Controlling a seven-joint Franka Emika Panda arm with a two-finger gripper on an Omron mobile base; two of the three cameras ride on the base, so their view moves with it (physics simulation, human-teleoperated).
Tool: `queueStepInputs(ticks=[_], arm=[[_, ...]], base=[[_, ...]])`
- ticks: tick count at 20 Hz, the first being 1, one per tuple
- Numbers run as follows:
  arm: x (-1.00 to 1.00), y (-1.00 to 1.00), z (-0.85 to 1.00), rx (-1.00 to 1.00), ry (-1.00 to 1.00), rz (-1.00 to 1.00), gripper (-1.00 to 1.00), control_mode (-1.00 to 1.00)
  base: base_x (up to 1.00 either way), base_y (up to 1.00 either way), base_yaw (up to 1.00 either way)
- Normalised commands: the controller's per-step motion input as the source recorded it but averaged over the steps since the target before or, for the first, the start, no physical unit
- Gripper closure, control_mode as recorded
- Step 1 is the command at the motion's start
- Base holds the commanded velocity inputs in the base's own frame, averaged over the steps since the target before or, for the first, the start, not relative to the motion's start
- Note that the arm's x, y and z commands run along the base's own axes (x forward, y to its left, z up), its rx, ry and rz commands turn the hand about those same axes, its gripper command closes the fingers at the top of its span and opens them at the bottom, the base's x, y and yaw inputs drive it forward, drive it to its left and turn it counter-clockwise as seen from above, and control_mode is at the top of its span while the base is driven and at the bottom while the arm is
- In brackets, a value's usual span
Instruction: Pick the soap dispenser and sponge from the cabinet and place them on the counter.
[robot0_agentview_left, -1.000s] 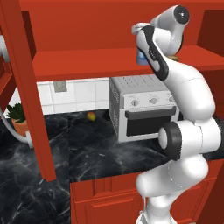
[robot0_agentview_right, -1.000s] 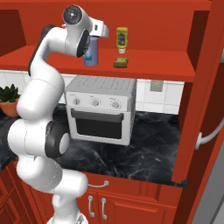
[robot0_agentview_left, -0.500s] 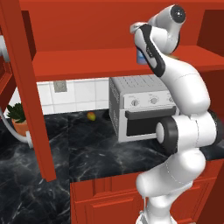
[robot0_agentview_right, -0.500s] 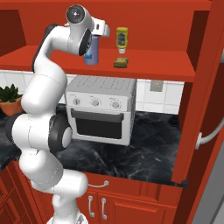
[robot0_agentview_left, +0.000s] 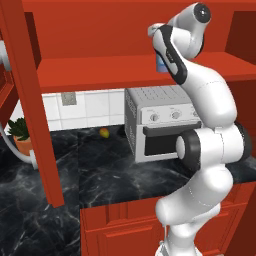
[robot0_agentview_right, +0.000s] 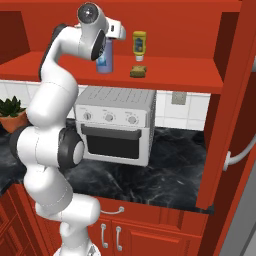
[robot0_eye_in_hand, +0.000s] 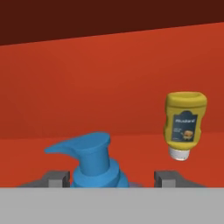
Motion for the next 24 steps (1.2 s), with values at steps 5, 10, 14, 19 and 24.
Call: queueStepInputs(ticks=[5,10,14,19,24], arm=[[0.0,0.0,0.0,0.0,0.0,0.01,1.0,-1.0],[0.0,0.0,0.0,0.0,0.0,0.02,1.0,-1.0],[-0.1,0.0,0.0,0.0,0.0,0.04,1.0,-1.0],[-0.28,0.0,0.0,0.0,-0.02,0.05,1.0,-1.0],[-0.4,0.0,0.06,0.0,-0.06,0.07,1.0,-1.0]], base=[[0.0,0.0,0.0],[0.0,0.0,0.0],[0.0,0.0,0.0],[0.0,0.0,0.0],[0.0,0.0,0.0]])
